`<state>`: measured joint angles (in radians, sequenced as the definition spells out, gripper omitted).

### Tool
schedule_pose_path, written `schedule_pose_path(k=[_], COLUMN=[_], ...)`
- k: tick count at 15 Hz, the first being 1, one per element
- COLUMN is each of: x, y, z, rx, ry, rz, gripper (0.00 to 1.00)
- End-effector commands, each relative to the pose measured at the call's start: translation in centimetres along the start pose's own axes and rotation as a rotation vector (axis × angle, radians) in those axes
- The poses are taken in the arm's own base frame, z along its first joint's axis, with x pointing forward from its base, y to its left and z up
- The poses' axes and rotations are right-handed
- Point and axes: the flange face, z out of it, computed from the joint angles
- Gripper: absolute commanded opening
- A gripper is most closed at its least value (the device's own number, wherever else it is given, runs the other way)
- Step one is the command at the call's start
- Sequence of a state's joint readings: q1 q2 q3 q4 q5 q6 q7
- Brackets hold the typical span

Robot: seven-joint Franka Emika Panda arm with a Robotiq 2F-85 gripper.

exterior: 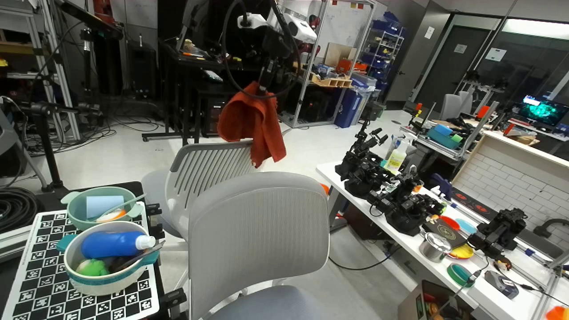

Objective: Move the towel to the chair on the left then back to the chair on the right

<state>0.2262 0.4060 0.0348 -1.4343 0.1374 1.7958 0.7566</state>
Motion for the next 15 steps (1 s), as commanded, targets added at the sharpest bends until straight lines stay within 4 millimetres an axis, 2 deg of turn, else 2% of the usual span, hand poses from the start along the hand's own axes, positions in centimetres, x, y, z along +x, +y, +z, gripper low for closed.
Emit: schedule_pose_path(k=[1, 8, 15], x=[-0.7, 0.6, 2.0], y=[-0.5, 0.7, 2.1], z=[-0.3, 0.3, 2.5], rx=[-0.019, -0.040, -0.082], ry=[0.009, 0.031, 0.027], rz=[-0.007, 0.022, 0.065], gripper=[0.03, 0.03, 0.03])
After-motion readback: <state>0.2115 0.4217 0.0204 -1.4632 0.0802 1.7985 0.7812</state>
